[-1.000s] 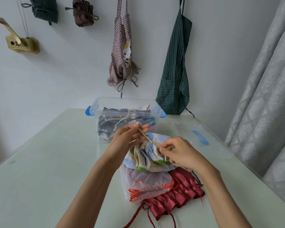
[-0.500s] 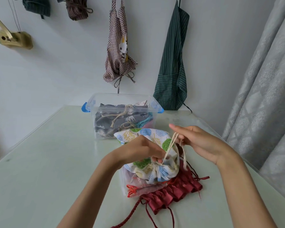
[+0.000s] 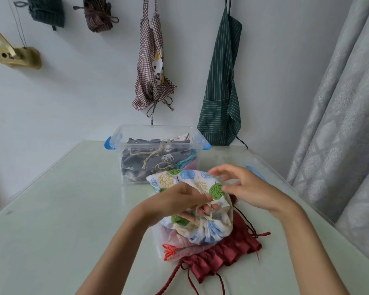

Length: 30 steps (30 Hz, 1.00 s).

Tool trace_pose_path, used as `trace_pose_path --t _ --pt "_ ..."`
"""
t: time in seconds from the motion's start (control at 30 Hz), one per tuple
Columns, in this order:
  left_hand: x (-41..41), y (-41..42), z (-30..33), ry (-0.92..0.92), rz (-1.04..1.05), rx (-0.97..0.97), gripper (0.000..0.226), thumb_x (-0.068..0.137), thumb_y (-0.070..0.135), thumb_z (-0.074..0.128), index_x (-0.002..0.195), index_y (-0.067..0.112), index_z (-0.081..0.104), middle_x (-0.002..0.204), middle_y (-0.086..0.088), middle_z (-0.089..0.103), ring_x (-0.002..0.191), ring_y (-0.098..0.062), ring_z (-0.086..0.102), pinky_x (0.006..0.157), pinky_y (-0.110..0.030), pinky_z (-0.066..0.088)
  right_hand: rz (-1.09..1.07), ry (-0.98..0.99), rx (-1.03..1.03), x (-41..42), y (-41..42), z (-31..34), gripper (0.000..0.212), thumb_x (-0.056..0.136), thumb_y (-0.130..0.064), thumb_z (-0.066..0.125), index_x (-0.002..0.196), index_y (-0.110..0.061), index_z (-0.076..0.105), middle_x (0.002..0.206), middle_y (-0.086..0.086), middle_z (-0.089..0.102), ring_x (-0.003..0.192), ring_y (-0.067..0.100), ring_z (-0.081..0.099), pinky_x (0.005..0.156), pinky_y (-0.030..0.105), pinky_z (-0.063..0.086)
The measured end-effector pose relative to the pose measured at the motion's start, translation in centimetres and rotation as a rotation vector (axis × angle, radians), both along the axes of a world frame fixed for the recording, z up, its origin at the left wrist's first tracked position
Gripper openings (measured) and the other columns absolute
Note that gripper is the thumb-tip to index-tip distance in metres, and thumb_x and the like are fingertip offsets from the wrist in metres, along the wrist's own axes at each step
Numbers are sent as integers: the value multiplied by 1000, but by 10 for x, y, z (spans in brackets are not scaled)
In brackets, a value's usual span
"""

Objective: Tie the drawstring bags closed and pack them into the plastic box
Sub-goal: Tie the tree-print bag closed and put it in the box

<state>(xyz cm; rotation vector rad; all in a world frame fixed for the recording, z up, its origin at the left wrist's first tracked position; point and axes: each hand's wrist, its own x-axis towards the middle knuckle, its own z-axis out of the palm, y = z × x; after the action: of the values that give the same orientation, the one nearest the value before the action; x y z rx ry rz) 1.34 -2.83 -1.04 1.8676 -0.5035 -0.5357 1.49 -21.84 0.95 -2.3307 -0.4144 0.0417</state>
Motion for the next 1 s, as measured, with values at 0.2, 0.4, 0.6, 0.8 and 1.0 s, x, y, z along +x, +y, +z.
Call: trace_pose_path --t 0.2,0.4,0.6,0.8,1.0 --pt "3 15 4 86 41 -130 28 91 31 56 74 14 70 74 6 67 70 2 62 67 -14 50 41 80 -142 -1 -1 -6 16 83 -36 69 97 -34 73 102 -5 71 98 10 64 86 26 47" --pt "4 26 7 221 -7 -166 20 88 26 60 85 12 74 85 7 74 75 5 65 60 -10 47 93 54 196 -10 -7 9 26 90 -34 56 84 -13 70 87 -2 74 88 8 66 84 14 45" --pt "11 23 3 309 177 -434 23 73 23 70 86 6 76 78 0 72 59 0 63 48 -6 47 81 6 273 -14 0 15 19 83 -34 64 76 -17 71 49 -6 50 48 5 39 53 14 33" --pt "12 21 2 204 360 -466 11 75 3 72 81 12 76 76 2 73 63 0 66 56 -8 51 251 186 -48 -27 1 21 23 76 -46 67 77 -26 78 69 0 70 62 10 55 67 24 43" --pt "11 20 3 48 364 -394 22 74 -7 70 72 15 73 72 -1 72 64 -3 66 59 -11 52 -58 -226 18 -16 13 17 12 88 -29 62 90 -28 74 72 -21 67 56 -7 51 57 9 36"
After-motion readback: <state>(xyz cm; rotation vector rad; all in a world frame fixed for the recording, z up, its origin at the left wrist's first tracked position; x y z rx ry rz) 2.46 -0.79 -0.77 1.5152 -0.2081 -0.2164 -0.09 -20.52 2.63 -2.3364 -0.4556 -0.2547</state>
